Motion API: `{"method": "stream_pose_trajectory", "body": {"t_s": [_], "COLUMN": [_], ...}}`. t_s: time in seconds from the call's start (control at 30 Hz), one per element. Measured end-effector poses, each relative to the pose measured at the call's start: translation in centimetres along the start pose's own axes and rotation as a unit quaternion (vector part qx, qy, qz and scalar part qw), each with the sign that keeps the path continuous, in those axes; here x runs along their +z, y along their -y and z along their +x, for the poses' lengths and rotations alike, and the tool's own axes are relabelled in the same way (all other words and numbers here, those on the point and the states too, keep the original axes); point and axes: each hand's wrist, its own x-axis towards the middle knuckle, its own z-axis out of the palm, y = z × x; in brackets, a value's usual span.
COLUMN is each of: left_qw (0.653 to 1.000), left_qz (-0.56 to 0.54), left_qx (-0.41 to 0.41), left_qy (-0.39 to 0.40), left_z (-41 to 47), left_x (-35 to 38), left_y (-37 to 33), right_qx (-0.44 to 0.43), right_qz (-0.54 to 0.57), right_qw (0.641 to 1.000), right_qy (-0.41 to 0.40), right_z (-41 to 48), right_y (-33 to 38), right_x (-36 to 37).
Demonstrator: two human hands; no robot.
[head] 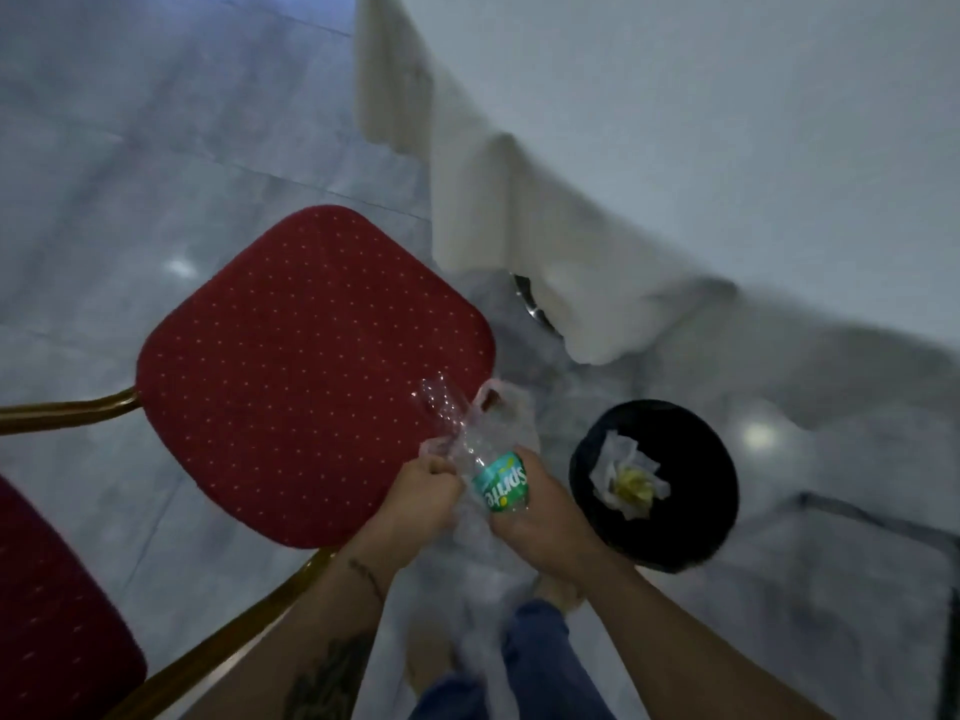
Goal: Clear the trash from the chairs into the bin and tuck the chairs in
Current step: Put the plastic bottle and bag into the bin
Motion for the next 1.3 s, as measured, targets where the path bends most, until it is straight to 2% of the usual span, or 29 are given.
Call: {"method": "stream_pose_trajectory", "body": {"t_s": [0.17,0.23,0.37,0.47,0.53,0.63,0.77,0.8,0.9,1.0,1.1,1.3], "left_qw": [0.998,0.995,0.981,0.972,0.955,0.913,0.843,0.832,0.809,0.813,0.830,0.863], "left_qz": [0.027,0.054,0.162,0.189,0.242,0.342,0.507,0.529,0.558,0.555,0.531,0.477], "left_qx": [-0.019,-0.003,0.060,0.130,0.166,0.190,0.131,0.113,0.127,0.106,0.105,0.132], "left_qy": [0.060,0.084,0.083,0.053,0.049,0.119,0.121,0.120,0.133,0.142,0.134,0.098], "left_z": [-0.2,0.2,1.9,3.6,5.8,8.3,9.8,9.7,8.1,6.7,5.4,2.3], "left_x": [7.6,11.8,19.4,23.5,26.8,29.5,29.5,29.2,28.1,27.2,26.2,21.5], "left_y": [0.9,1.5,3.2,3.6,4.2,4.9,7.0,7.4,7.7,7.4,6.5,4.5], "right_qx": [0.073,0.101,0.136,0.143,0.147,0.132,0.138,0.134,0.135,0.137,0.120,0.042], "right_qz": [0.061,0.079,0.101,0.102,0.086,0.067,0.010,0.007,-0.001,-0.005,-0.015,-0.017], "right_qw": [0.991,0.985,0.974,0.969,0.970,0.978,0.987,0.988,0.988,0.988,0.991,0.997], "right_qy": [-0.091,-0.118,-0.153,-0.172,-0.173,-0.145,-0.081,-0.081,-0.076,-0.067,-0.056,-0.057], "right_z": [-3.5,-4.5,-4.1,-1.7,0.9,3.9,3.9,3.4,1.0,-0.7,-1.7,-2.8], "right_y": [-6.8,-10.2,-16.9,-20.3,-23.6,-26.7,-29.1,-29.4,-29.6,-29.7,-28.8,-22.5], "right_x": [-3.0,-5.0,-8.9,-11.4,-13.1,-14.7,-15.5,-15.3,-14.5,-13.7,-13.2,-12.5]}}
